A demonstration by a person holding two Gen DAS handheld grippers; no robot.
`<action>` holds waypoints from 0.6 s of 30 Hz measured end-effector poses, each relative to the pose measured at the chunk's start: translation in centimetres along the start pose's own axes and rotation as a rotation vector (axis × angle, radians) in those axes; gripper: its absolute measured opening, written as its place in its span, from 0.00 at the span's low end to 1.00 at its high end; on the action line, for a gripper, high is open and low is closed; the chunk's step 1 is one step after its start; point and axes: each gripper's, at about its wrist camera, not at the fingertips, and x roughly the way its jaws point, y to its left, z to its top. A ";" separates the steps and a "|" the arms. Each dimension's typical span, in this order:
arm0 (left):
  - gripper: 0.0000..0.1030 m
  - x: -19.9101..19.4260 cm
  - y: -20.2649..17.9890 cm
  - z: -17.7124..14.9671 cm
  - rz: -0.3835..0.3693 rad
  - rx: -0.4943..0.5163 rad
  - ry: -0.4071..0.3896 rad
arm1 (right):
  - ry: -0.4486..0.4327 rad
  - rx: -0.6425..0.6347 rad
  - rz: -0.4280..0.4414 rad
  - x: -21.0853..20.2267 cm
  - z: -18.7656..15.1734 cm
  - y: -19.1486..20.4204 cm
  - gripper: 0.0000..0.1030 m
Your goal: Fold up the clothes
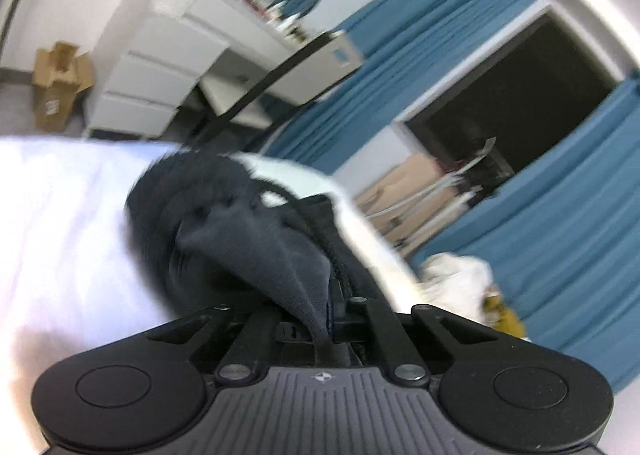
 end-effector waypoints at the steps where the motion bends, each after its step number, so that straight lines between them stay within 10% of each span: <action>1: 0.03 -0.7 -0.8 0.3 -0.022 0.010 -0.012 | -0.046 -0.014 0.019 -1.2 0.4 0.5 0.04; 9: 0.06 2.2 -4.9 1.1 -0.018 0.005 0.099 | -0.286 -0.038 0.023 -3.5 5.5 0.1 0.04; 18: 0.41 8.3 -2.1 -2.0 0.049 0.015 0.228 | 0.100 0.025 -0.239 12.2 3.6 -6.8 0.04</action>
